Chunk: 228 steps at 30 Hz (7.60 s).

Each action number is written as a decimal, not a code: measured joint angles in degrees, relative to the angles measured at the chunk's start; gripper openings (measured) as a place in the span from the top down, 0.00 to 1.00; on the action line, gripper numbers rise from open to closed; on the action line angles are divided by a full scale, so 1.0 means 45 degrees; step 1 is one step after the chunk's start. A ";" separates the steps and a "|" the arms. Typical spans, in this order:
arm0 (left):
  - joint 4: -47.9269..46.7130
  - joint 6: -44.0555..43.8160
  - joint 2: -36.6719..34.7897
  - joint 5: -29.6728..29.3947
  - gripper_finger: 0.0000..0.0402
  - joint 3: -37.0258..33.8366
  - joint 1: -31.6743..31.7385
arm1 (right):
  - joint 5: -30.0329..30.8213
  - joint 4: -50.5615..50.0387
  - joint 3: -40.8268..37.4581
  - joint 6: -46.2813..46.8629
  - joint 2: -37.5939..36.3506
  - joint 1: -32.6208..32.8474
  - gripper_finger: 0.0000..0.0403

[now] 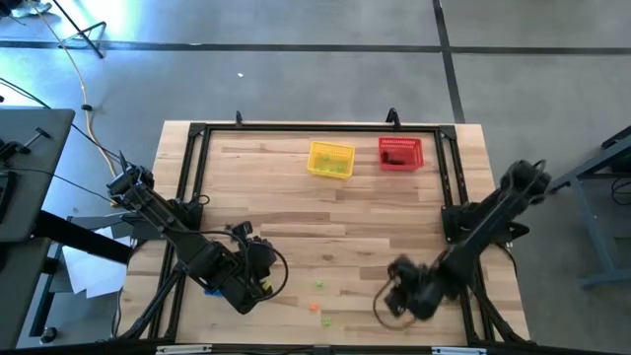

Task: Sort Halloween decoration
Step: Put the right green spider toy into the yellow bin, then put the orange spider toy into the blue bin

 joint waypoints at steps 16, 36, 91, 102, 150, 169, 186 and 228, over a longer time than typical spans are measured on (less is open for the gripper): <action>0.0050 -0.0355 0.0000 0.0042 0.65 0.0000 0.0000 | -0.2859 -0.0780 0.2043 -0.2593 0.4257 0.0537 0.67; 0.0068 -0.0361 0.0005 0.0172 0.65 0.0000 0.0000 | -0.3059 -0.2114 0.2082 -0.4302 0.4843 0.0092 0.90; -0.0122 0.0335 0.0005 0.0808 0.65 0.0000 0.0000 | -0.0400 0.0182 0.4764 -1.8646 0.3854 -1.4958 1.00; -0.0127 0.0325 0.0005 0.0789 0.65 0.0000 0.0000 | -0.0578 0.0191 0.4764 -1.8763 0.4076 -1.4967 0.90; -0.0102 0.1001 0.0009 0.0444 0.65 -0.0010 0.0437 | -0.3221 -0.5777 0.5357 0.0258 0.3688 0.0262 0.69; -0.0079 0.0894 0.0005 0.0448 0.65 -0.0010 0.0509 | -0.4618 0.0268 0.1413 0.1372 0.3688 0.0712 0.69; -0.0094 0.1134 0.0000 0.0445 0.65 -0.0005 0.1122 | -0.5729 0.0047 0.1504 0.1344 0.4429 0.1074 0.69; -0.0078 0.1164 0.0000 0.1215 0.65 0.0000 0.1088 | -0.1401 -0.2060 0.1408 -0.6059 0.0058 -0.3231 1.00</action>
